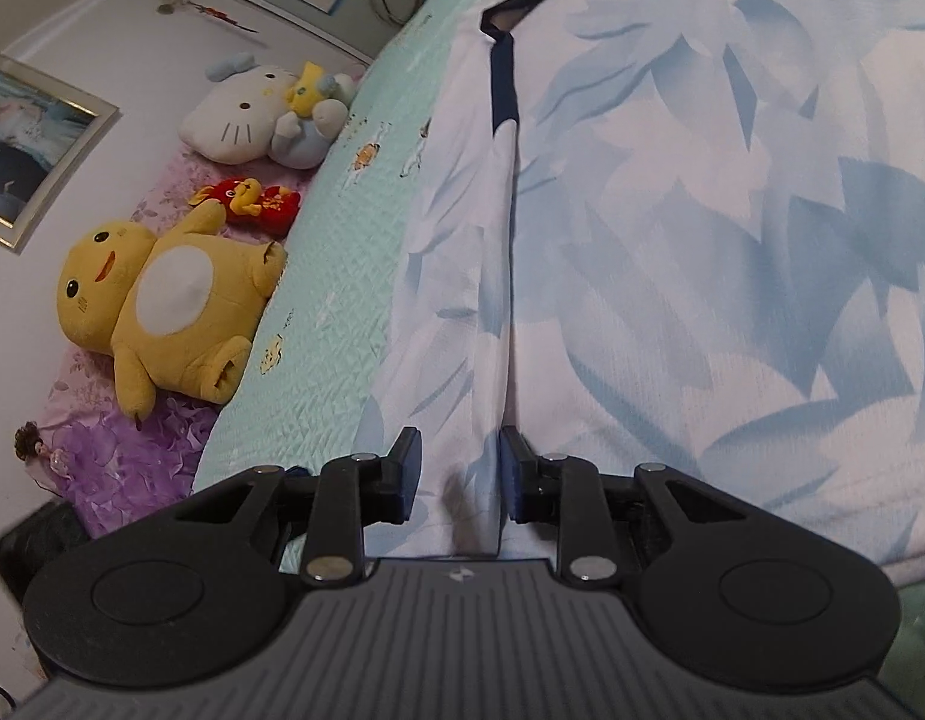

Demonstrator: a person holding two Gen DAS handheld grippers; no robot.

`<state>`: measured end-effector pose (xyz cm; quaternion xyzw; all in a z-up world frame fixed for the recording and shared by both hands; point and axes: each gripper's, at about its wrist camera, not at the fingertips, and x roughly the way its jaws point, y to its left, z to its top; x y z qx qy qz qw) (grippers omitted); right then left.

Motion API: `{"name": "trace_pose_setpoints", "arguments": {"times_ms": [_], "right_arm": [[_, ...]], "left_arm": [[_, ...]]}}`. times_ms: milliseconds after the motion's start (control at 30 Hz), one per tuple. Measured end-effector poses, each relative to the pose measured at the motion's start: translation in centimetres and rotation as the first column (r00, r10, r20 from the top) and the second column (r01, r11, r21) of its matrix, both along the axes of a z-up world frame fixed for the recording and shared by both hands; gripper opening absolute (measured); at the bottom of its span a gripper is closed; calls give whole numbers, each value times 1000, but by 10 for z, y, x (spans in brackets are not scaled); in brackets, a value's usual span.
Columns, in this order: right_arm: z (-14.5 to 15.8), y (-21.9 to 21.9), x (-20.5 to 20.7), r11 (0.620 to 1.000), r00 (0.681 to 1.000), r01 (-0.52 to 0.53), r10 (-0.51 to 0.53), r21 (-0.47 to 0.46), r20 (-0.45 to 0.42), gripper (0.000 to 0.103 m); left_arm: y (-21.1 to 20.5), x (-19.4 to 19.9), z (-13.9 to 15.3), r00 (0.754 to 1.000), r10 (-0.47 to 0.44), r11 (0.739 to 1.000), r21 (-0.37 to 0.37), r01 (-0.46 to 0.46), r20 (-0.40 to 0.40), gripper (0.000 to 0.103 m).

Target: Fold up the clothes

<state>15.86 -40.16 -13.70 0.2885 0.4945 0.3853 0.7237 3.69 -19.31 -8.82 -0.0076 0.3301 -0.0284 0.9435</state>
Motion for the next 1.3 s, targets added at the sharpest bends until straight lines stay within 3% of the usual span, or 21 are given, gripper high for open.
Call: {"name": "trace_pose_setpoints", "arguments": {"times_ms": [267,333,433,667,833,1033,1133,1300], "right_arm": [[7,5,-6,998,1000,-27,27,-48,-9,27],[7,5,-5,999,1000,-16,15,-51,-22,10],[9,4,-3,1000,997,7,-9,-17,-72,3],[20,10,3,993,978,73,-52,98,-203,2],[26,14,3,982,964,94,-48,165,-262,2],[31,13,2,978,966,93,-43,185,-256,4],[27,11,2,980,965,95,-48,177,-257,4],[14,5,-2,985,963,106,-66,140,-262,4]], "left_arm": [[-39,-5,-12,993,-115,981,163,109,31,63],[-46,-4,-13,991,-128,974,194,118,43,64],[-56,-2,-15,988,-144,963,239,126,61,64],[-65,8,-19,988,-106,941,331,63,115,65],[-68,11,-31,988,-90,899,437,28,123,66],[-53,10,-42,993,12,849,523,-73,119,66],[-51,4,-43,990,20,822,561,-94,137,66],[-60,-8,-50,990,-42,755,653,-57,135,49]]}}
